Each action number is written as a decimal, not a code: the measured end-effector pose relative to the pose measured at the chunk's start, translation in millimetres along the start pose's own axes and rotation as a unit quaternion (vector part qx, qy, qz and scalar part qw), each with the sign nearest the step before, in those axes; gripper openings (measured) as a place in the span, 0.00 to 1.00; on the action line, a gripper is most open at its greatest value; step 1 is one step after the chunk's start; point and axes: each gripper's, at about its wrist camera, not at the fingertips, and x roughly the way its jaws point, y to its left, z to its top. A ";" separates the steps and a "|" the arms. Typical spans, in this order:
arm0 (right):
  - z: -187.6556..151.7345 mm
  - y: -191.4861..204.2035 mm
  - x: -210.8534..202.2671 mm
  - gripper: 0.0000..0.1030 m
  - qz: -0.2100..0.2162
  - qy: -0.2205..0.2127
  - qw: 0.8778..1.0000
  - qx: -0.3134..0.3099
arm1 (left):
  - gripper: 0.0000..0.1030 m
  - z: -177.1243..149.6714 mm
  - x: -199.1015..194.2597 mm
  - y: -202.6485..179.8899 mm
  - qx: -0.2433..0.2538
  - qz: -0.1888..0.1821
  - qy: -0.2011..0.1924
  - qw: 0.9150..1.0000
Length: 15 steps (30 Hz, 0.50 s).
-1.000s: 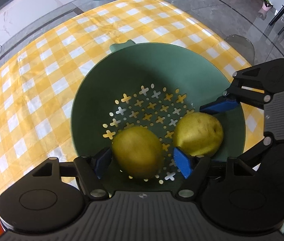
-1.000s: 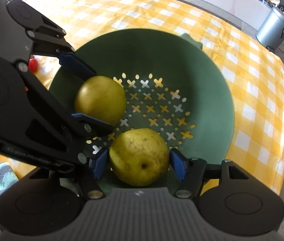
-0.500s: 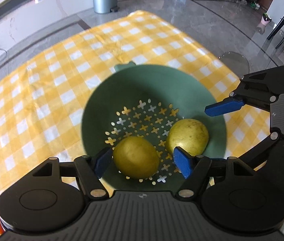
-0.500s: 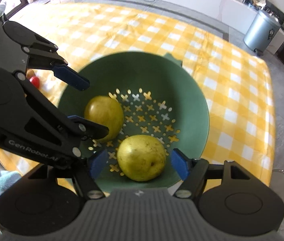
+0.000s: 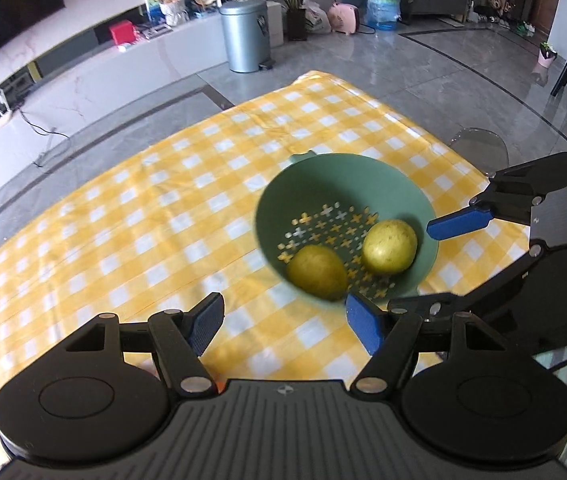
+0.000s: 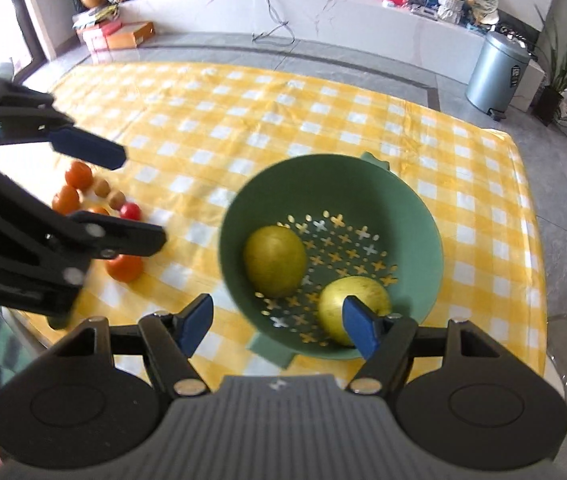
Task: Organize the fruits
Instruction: 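Move both tools back toward the oranges on the cloth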
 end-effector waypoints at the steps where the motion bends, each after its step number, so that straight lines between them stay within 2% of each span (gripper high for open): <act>1: -1.6 4.7 -3.7 0.67 0.001 -0.006 1.000 0.005 | 0.80 -4.6 -5.5 2.6 -0.001 0.003 -0.001 1.000; 7: -17.4 33.8 -10.1 0.67 0.033 -0.047 0.997 0.051 | 0.78 -42.0 -31.9 31.7 -0.035 0.014 -0.011 0.999; 12: -35.4 62.3 -2.3 0.67 0.062 -0.091 0.991 0.078 | 0.77 -77.6 -45.8 61.2 -0.078 0.034 -0.023 0.996; 15: -48.6 77.7 7.7 0.67 0.067 -0.118 0.985 0.102 | 0.74 -98.4 -48.1 75.7 -0.101 0.033 -0.034 0.994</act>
